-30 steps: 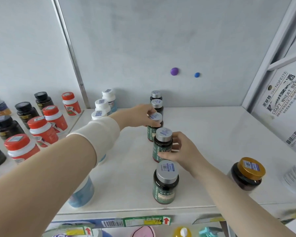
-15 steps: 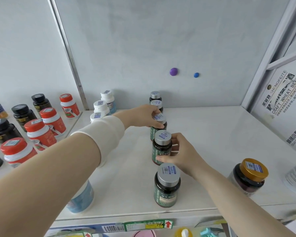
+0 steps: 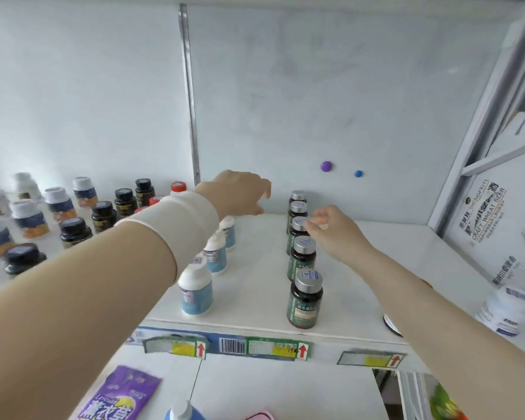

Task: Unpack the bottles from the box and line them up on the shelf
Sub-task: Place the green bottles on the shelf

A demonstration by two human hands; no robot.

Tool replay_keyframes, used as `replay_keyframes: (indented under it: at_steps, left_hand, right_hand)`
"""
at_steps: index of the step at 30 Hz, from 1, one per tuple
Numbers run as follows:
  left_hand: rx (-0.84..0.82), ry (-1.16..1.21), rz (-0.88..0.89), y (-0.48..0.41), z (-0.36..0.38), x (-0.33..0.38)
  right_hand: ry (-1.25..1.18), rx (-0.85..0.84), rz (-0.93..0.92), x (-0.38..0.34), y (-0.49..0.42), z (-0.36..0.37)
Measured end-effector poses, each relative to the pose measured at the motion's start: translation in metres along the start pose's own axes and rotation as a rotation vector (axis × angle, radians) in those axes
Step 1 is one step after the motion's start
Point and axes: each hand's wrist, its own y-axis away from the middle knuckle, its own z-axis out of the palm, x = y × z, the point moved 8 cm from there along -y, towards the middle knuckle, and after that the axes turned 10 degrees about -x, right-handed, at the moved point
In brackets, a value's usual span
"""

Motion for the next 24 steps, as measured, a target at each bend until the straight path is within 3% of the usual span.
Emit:
replay_keyframes:
  at_steps: [4, 9, 16, 24]
  left_hand:
    - [-0.01, -0.283, -0.148, 0.08, 0.002, -0.022]
    - [-0.047, -0.337, -0.265, 0.186, 0.014, -0.063]
    - [-0.12, -0.335, -0.467, 0.333, 0.047, -0.176]
    - [-0.156, -0.251, -0.762, 0.529, 0.121, -0.354]
  right_hand:
    - [0.321, -0.015, -0.073, -0.044, 0.029, 0.025]
    - [0.676, -0.062, -0.225, -0.112, 0.068, 0.093]
    - [0.703, -0.102, -0.526, -0.254, 0.114, 0.227]
    - [0.742, -0.262, -0.783, -0.429, 0.164, 0.46]
